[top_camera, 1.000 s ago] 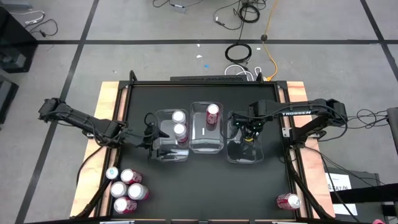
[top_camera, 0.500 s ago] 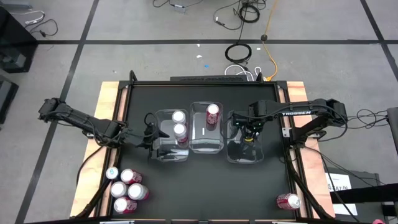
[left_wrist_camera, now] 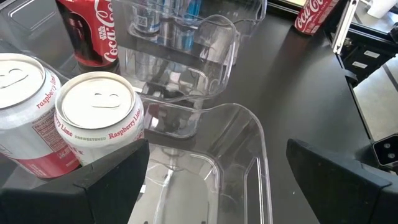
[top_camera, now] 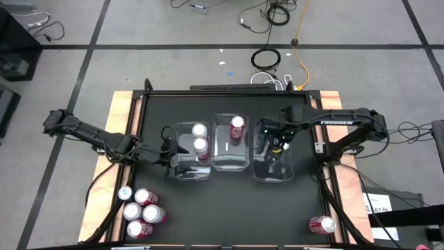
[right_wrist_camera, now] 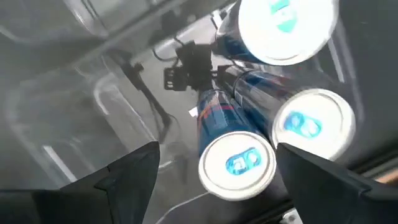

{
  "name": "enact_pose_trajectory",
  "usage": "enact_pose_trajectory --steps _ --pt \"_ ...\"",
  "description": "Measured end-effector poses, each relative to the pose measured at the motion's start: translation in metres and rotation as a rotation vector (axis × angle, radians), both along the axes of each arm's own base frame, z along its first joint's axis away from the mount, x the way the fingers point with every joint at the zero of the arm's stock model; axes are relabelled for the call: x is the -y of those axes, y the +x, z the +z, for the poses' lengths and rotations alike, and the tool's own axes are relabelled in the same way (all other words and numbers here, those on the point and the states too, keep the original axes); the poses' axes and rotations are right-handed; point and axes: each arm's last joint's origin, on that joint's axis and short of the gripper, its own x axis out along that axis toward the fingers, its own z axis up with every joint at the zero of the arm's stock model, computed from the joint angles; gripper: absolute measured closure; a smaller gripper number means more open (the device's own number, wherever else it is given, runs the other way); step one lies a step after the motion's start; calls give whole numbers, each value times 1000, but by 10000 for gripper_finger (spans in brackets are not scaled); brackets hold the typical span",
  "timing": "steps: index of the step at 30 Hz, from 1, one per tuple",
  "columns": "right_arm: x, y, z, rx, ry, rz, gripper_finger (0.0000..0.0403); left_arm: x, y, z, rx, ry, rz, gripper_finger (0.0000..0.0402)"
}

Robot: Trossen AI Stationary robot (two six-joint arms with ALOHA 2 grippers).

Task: Sort soda cans
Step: Put the bottom right red soda can into the center transparent bin

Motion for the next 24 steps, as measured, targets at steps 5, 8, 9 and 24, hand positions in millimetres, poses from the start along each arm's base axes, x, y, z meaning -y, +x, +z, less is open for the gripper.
enact_pose_trajectory --steps 5,8,9,24 --pt "-10 -5 33 32 13 -153 89 0 0 0 0 0 0 15" --pt "-23 -12 46 74 29 -208 89 0 0 0 0 0 0 15" --pt "-28 -15 49 91 36 -227 89 0 0 0 0 0 0 15" --pt "-119 -65 59 180 44 -444 89 0 0 0 0 -7 4 15"
